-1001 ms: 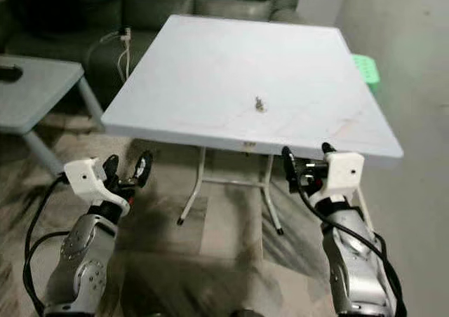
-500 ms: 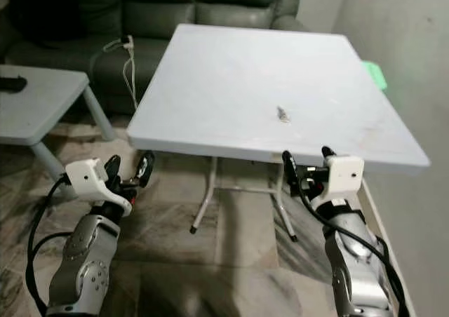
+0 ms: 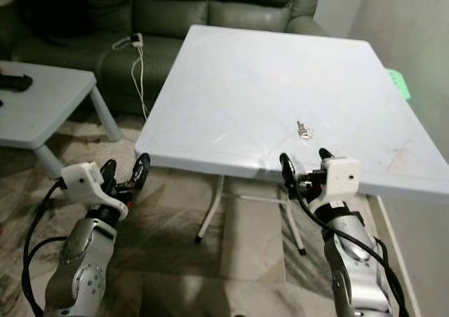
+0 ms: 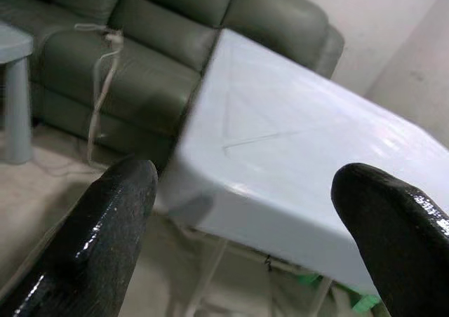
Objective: Hang keys on a hook
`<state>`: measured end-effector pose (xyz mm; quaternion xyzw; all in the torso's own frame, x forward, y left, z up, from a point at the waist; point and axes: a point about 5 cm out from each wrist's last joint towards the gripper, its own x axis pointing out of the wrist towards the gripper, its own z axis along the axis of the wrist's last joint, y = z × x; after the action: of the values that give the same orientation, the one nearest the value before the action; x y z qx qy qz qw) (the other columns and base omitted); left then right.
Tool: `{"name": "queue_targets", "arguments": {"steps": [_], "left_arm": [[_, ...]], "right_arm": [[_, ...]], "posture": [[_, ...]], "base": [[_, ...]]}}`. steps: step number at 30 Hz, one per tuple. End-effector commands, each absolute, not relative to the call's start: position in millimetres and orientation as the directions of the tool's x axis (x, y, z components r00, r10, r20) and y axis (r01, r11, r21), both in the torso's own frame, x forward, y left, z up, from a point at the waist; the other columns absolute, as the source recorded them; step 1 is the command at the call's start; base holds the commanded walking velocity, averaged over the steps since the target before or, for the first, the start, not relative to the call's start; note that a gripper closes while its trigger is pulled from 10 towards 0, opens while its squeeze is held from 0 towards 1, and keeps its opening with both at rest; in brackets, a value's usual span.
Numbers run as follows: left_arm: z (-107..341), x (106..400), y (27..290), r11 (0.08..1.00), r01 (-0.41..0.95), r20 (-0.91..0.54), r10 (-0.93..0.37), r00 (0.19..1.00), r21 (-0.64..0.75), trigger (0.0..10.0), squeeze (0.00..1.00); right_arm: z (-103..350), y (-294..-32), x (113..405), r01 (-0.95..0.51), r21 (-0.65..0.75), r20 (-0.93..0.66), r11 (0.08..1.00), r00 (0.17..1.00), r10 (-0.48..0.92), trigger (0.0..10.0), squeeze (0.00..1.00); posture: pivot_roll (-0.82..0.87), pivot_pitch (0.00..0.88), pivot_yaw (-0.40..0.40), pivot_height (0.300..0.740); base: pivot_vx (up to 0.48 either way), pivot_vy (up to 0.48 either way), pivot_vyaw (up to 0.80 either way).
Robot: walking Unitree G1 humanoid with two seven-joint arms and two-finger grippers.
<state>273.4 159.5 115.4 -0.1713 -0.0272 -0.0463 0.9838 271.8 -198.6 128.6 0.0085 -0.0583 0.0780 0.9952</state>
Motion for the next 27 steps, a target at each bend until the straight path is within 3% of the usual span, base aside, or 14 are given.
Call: {"name": "queue_targets", "arguments": {"steps": [1,23,27], "left_arm": [[112.8,269.7,162.1,0.939,0.08,0.053,-0.066,0.996,-0.334,10.0,0.0],[113.2,265.1,163.3,0.941,0.094,0.042,-0.085,0.995,-0.326,10.0,0.0],[116.0,265.6,162.6,0.943,0.104,0.053,-0.092,0.994,-0.316,10.0,0.0]], "right_arm": [[130.7,-198.4,269.8,-0.161,0.003,0.12,0.987,0.98,0.16,10.0,0.0],[127.8,-198.6,263.1,-0.156,0.007,0.102,0.988,0.983,0.154,10.0,0.0],[127.7,-198.6,262.9,-0.156,0.007,0.101,0.988,0.983,0.154,10.0,0.0]], "posture": [[-0.01,0.14,-0.077,0.74],[-0.01,0.171,-0.067,0.74],[-0.01,0.172,-0.066,0.74]], "base": [[0.0,0.0,0.0],[0.0,0.0,0.0],[0.288,0.0,0.0]]}}
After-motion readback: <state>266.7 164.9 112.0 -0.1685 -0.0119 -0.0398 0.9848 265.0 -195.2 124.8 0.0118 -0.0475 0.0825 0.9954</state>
